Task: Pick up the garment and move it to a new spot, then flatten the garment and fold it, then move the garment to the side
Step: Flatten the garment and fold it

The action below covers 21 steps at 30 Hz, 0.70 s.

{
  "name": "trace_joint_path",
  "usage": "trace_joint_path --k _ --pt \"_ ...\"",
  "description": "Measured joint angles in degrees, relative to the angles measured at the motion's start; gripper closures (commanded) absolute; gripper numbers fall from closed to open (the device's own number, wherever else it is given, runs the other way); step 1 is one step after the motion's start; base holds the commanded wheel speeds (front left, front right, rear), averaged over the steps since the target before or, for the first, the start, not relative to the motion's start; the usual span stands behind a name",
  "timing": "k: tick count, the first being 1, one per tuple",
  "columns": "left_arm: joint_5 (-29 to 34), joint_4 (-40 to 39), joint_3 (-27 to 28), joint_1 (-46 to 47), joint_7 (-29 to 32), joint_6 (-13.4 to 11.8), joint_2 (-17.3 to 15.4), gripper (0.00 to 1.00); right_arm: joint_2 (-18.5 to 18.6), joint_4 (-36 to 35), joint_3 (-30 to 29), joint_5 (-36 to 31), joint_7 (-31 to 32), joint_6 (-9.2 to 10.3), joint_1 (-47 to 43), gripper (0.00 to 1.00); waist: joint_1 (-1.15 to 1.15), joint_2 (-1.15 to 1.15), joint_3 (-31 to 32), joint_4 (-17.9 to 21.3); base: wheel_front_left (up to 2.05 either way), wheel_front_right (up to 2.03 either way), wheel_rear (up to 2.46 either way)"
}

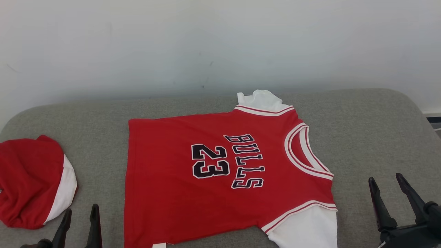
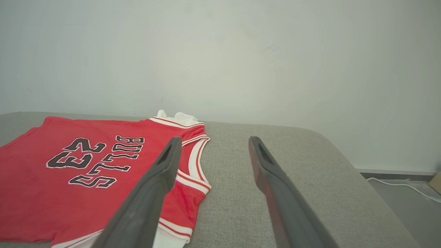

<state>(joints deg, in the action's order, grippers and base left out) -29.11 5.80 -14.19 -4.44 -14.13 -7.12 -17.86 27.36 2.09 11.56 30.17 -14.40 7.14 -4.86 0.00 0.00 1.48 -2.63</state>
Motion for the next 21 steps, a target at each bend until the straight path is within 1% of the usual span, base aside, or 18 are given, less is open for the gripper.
trace_joint_path --k 9,16,21 --pt "1.87 -1.52 0.48 -0.13 2.08 0.00 0.19 0.00 -0.67 0.49 -0.94 -2.21 0.20 0.00 -0.42 0.00 0.00 0.00 -0.31 -0.40 0.00 0.00 0.00" --pt "3.19 -2.86 0.38 -1.02 3.89 0.00 0.33 0.00 -2.01 0.35 -1.64 -3.56 0.34 0.00 -1.06 0.00 0.00 0.00 -0.27 -0.55 0.00 0.00 0.00" --pt "4.07 -3.44 -2.00 -1.10 6.79 0.00 -0.18 0.00 -3.48 0.16 -1.65 -4.15 0.85 0.00 -1.29 0.00 0.00 0.00 -0.18 -0.58 0.00 0.00 0.00"
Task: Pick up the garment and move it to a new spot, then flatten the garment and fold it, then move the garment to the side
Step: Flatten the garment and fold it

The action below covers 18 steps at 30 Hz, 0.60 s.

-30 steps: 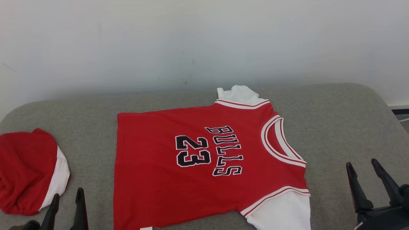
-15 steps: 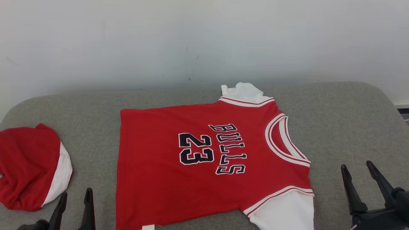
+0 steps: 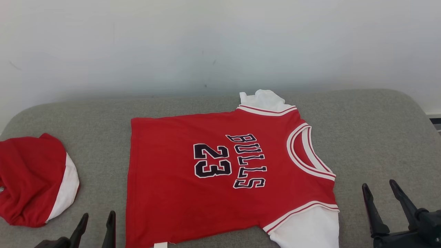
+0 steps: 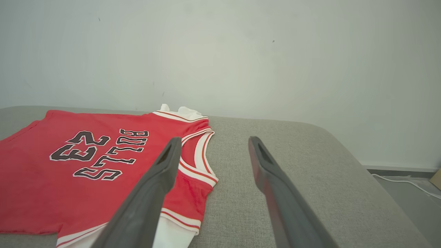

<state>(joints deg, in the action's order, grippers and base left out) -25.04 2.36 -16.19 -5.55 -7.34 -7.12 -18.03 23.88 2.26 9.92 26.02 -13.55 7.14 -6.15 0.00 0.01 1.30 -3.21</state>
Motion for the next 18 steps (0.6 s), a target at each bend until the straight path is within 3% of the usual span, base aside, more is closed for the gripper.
trace_joint_path --k 10,18 --pt "0.40 -0.99 0.24 -0.08 4.21 0.00 -0.31 0.00 -0.42 -0.16 -0.67 -0.46 1.99 0.00 -0.87 0.00 0.00 0.00 0.28 -0.04 0.00 0.00 0.00" --pt "5.55 -0.96 1.37 -0.16 7.06 0.00 -0.04 0.00 -1.18 -0.57 -0.85 -0.97 3.68 0.00 -1.84 0.00 0.00 0.00 0.54 -0.28 0.00 0.00 0.00"
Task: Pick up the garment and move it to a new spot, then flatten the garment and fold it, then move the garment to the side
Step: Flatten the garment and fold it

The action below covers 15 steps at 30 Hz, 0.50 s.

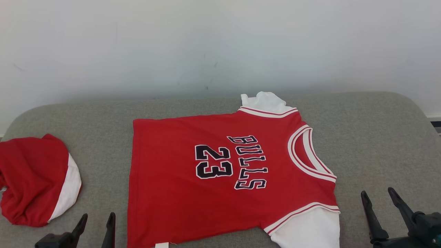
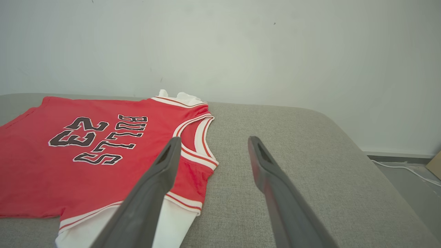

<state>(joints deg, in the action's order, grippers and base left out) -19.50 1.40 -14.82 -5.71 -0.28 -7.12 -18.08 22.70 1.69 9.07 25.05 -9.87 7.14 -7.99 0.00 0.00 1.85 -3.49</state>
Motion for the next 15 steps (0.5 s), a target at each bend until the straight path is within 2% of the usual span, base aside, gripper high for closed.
trace_joint_path --k 10,15 --pt "-0.18 -1.36 0.80 0.05 2.31 0.00 1.87 0.00 -0.09 -0.42 -0.60 0.01 1.32 0.00 0.00 0.00 0.00 0.00 0.00 -0.51 0.00 0.00 0.00" --pt "-0.48 -1.16 0.70 0.08 3.86 0.01 1.63 0.00 0.04 -0.40 -0.87 0.02 1.88 0.00 -0.01 0.00 0.00 0.00 -0.27 -0.72 0.00 0.00 0.00"
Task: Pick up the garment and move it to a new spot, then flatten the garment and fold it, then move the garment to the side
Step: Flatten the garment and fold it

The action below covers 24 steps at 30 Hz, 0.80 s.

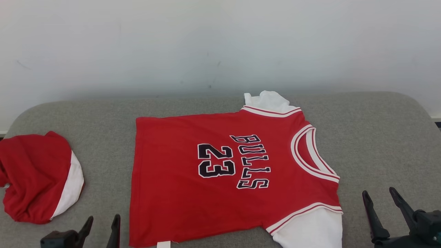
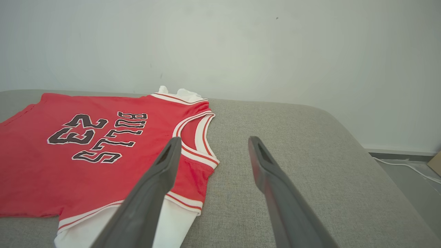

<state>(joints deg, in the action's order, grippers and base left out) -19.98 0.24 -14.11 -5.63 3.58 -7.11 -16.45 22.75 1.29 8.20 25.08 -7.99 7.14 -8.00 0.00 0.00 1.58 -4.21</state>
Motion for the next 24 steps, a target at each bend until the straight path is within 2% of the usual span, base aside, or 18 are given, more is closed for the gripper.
trace_joint_path --k 5,12,24 --pt "-0.84 2.31 -1.53 0.07 3.10 1.16 -0.56 0.00 -0.19 -0.58 -0.03 0.00 0.96 0.00 -0.38 0.00 0.00 0.00 -0.33 -0.12 0.00 0.00 0.00" --pt "-3.74 6.06 -4.80 1.98 9.20 6.23 -1.79 0.00 -0.11 -0.85 -0.14 0.01 1.59 0.00 -0.58 0.00 0.00 0.00 -1.31 -0.19 0.00 0.00 0.00" --pt "-6.46 13.86 -5.45 6.70 14.36 9.24 -1.59 0.00 -0.12 -0.73 0.88 0.01 2.96 -0.09 1.52 0.00 0.00 0.00 -3.30 1.48 0.00 0.00 0.00"
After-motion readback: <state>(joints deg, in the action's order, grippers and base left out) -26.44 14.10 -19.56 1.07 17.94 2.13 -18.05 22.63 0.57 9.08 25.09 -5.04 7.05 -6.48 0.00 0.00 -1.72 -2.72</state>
